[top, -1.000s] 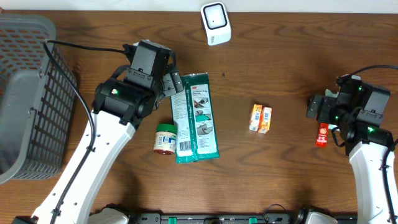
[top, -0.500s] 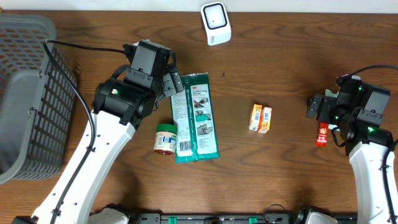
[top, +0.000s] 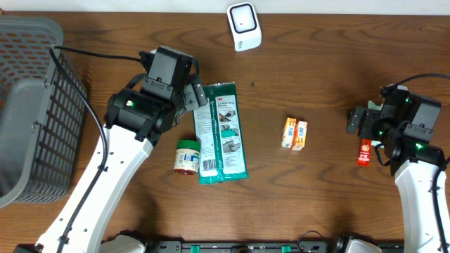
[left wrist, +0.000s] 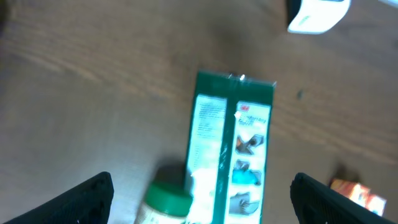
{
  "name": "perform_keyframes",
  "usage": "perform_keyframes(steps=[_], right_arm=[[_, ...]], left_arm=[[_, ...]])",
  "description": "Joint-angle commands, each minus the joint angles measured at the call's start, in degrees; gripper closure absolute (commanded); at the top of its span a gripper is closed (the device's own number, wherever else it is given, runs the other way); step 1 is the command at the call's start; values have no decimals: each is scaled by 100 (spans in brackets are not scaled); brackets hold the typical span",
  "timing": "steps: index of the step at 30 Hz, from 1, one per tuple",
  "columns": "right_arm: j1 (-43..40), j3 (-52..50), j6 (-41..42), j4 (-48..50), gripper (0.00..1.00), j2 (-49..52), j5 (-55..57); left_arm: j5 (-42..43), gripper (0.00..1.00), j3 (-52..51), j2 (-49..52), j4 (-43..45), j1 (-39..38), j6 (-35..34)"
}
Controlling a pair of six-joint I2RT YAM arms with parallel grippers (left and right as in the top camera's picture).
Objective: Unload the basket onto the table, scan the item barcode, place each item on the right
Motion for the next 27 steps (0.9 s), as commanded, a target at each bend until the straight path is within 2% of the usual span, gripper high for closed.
perform_keyframes(steps=[1, 3, 8, 12, 17, 27], right_arm=[[-24, 90, 57, -9, 1, -52, -50], [-24, 90, 57, -9, 1, -52, -50], [-24, 90, 57, -9, 1, -52, -50], [-24, 90, 57, -9, 1, -52, -50], [-24, 90, 57, -9, 1, -52, -50], [-24, 90, 57, -9, 1, -52, -50]], left_arm=[[-33, 9, -87, -11, -302, -4, -22], [-37, 13, -208, 61, -551, -2, -20], [66, 14, -645, 315, -857, -24, 50], [879, 13, -885, 627, -763, -79, 857], [960, 11, -898, 1187, -697, -94, 1419], [960, 9, -898, 2109, -645, -94, 1504]])
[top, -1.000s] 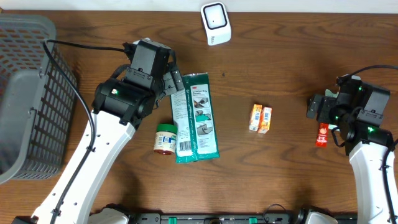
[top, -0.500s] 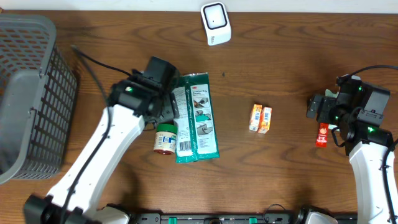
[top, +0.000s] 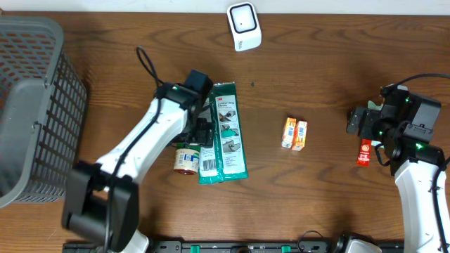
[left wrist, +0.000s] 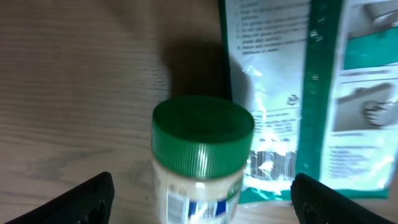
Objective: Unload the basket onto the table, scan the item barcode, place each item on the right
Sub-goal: 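Lower the left gripper onto the green-lidded jar and grasp its lid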
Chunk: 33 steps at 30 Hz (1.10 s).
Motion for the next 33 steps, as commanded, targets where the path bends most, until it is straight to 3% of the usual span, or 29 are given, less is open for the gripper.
perform_keyframes(steps=[1, 28, 31, 33], right_arm=[[-24, 90, 57, -7, 1, -52, -50], [-24, 90, 57, -7, 1, -52, -50], [-24, 90, 57, -7, 1, -52, -50], [-24, 90, 57, -7, 1, -52, -50]], left_arm=[[28, 9, -7, 326, 48, -2, 138], [31, 9, -428, 785, 605, 2, 393], [31, 17, -435, 785, 634, 2, 389], [31, 28, -435, 785, 673, 2, 389]])
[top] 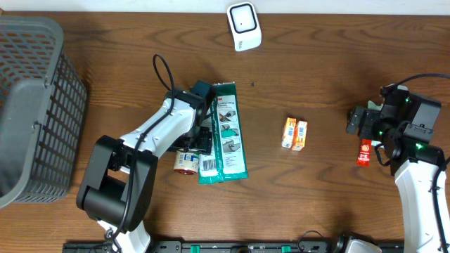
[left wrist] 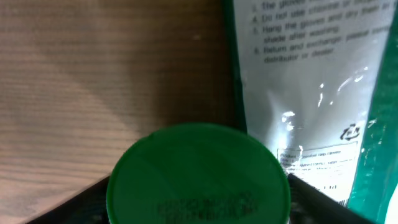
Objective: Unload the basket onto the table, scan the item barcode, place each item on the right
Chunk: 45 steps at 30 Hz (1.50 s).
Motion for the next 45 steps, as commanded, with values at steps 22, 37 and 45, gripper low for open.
perform_keyframes(steps=[22, 37, 45], right_arm=[[-24, 90, 57, -9, 1, -52, -50], [-24, 90, 57, -9, 1, -52, -50], [-24, 90, 57, -9, 1, -52, -50]], left_arm=[[-1272, 39, 442, -2052, 507, 533, -472], [-2098, 39, -2293, -5198, 2581, 518, -1086], [-2094, 39, -4245, -4988, 5497, 516, -538]])
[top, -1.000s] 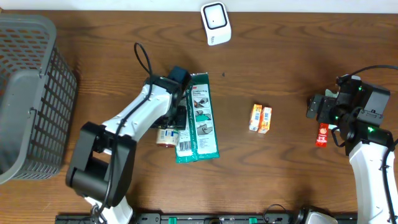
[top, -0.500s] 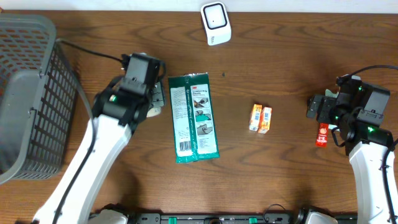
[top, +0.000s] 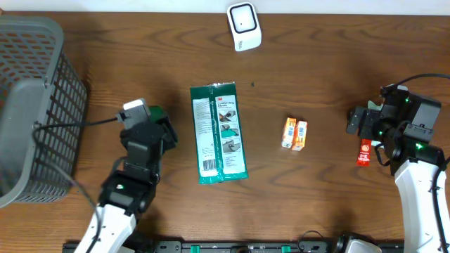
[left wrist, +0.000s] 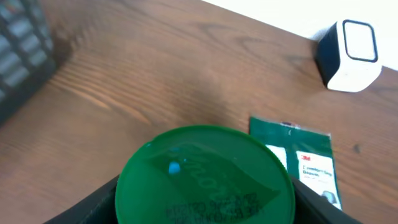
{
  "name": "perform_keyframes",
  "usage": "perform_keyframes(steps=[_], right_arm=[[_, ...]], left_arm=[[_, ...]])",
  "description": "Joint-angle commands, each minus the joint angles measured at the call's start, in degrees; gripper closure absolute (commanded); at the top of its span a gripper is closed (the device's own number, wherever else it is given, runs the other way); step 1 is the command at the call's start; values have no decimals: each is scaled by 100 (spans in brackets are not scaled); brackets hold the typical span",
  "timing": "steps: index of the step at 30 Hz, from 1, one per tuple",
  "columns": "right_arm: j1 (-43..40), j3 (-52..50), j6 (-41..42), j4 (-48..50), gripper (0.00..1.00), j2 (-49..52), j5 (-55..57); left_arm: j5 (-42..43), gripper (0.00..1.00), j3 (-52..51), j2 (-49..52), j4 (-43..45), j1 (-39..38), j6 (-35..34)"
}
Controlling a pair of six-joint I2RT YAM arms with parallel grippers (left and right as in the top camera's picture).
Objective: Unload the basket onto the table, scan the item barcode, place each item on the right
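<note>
A jar with a green lid (left wrist: 205, 177) sits between the fingers (left wrist: 102, 200) of my left gripper (left wrist: 204, 208), which is shut on it. In the overhead view the left gripper (top: 156, 122) holds the jar (top: 156, 112) left of the green package (top: 219, 133), lid pointing toward the back. The white barcode scanner (top: 244, 26) stands at the back edge, and the left wrist view shows the scanner (left wrist: 348, 55) far ahead to the right. My right gripper (top: 357, 122) hangs at the right beside a small red item (top: 364, 152); its jaws are unclear.
A grey mesh basket (top: 31, 105) fills the left side. Two small orange boxes (top: 294, 134) lie right of centre. The green package (left wrist: 305, 165) lies flat between the jar and the scanner.
The jar is gone from its spot on the table beside the green package. It is now in my left gripper, which has moved left and nearer the front. The right arm is unchanged.
My left gripper was open above the top of the green package. Then it was lower, over the jar lying beside the package. Then the lid sat between its fingers. Now it is shut on the jar, held left of the package.
</note>
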Motion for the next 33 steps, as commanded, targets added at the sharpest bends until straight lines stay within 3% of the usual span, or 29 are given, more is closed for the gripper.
perform_keyframes(steps=[1, 3, 16, 18, 22, 27, 33], right_arm=[[-24, 90, 57, -2, 1, -52, -50], [-24, 90, 57, -2, 1, -52, -50], [-24, 90, 57, -2, 1, -52, -50], [-24, 90, 57, -2, 1, -52, -50], [-24, 90, 57, -2, 1, -52, -50], [-24, 90, 57, -2, 1, -52, -50], [-24, 90, 57, -2, 1, -52, -50]], left_arm=[[-120, 37, -470, 396, 857, 2, 407], [-118, 33, -531, 776, 1357, 2, 570], [225, 33, -531, 2715, 3311, 4, 835], [225, 33, -531, 2704, 3364, 2, 837], [223, 18, -531, 2511, 3364, 2, 837], [225, 15, -531, 2127, 3263, 2, 837], [221, 14, -483, 1187, 2520, 4, 861]])
